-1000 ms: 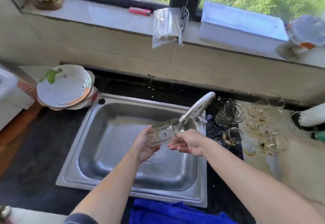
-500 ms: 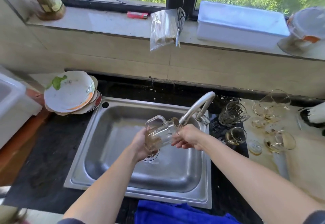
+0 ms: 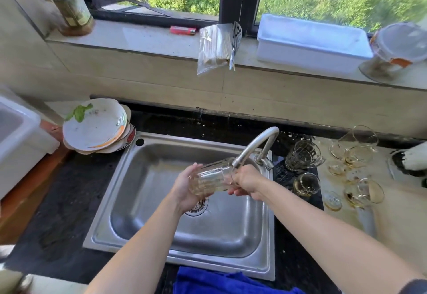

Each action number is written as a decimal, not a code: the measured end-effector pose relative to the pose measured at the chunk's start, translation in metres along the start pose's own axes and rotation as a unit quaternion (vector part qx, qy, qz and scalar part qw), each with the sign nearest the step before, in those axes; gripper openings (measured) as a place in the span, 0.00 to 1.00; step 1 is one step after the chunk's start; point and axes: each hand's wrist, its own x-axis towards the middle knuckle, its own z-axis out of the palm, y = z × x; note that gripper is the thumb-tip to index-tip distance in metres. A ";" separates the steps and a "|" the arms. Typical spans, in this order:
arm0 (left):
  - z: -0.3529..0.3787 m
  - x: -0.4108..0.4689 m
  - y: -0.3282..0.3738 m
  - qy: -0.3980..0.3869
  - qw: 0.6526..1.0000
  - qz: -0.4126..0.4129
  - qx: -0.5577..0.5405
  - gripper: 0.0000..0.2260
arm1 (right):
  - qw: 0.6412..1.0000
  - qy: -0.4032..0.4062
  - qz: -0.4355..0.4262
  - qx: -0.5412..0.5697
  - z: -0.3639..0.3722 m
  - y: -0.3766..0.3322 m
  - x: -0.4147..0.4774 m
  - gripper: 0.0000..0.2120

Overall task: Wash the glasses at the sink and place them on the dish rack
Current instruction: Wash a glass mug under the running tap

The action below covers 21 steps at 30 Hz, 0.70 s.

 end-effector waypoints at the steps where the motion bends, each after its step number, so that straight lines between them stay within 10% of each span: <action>1: 0.000 0.001 0.000 0.000 1.000 0.010 -0.006 0.14 | 1.000 -0.014 0.019 0.008 0.002 0.001 -0.002 0.10; 8: -0.006 -0.001 0.006 0.040 0.990 -0.056 0.124 0.20 | 0.953 0.107 -0.085 -0.270 -0.014 -0.003 -0.002 0.13; 14: 0.000 0.001 -0.003 0.010 0.999 0.005 -0.036 0.10 | 0.999 0.007 -0.009 -0.041 0.000 0.002 -0.001 0.09; 21: -0.001 0.001 0.001 -0.003 0.997 -0.040 0.063 0.23 | 0.998 0.028 -0.039 -0.048 -0.010 -0.004 -0.001 0.06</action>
